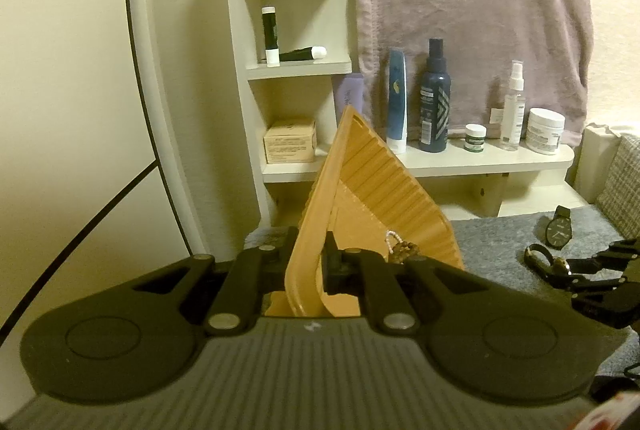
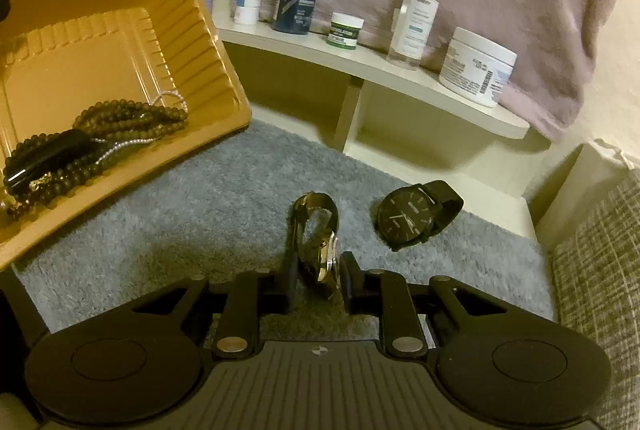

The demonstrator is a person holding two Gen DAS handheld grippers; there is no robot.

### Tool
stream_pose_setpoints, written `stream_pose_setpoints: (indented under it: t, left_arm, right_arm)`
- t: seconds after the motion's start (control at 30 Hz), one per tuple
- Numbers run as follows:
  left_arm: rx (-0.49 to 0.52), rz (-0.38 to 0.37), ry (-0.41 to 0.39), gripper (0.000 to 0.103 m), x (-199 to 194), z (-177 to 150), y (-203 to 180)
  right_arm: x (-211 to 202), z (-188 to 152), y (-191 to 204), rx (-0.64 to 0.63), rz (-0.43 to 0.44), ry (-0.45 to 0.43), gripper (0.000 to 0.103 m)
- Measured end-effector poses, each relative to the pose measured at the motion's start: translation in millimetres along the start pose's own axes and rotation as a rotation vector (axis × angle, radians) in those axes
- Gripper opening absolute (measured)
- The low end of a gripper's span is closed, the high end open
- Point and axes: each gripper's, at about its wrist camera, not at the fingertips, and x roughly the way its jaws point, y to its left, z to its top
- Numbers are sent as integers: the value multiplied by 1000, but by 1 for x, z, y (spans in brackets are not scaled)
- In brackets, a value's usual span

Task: Organize jewelry
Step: 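Grasp the gold wristwatch by its band with the right gripper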

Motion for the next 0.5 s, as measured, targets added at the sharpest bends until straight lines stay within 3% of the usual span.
stream_pose_setpoints:
  t: [0.13, 0.33, 0.4, 0.5]
  left_arm:
    - [-1, 1, 1, 9, 0, 0, 0]
    - [-3, 1, 1, 9, -1, 1, -1]
    - [-3, 1, 1, 9, -1, 1, -1]
    - [-3, 1, 2, 9, -1, 1, -1]
  right_arm:
    - [7, 2, -1, -22, -7, 7, 40]
    - [12, 2, -6, 0, 15, 4, 39]
    - [12, 2, -7, 15, 22, 8, 32]
    - [10, 2, -6, 20, 22, 7, 28]
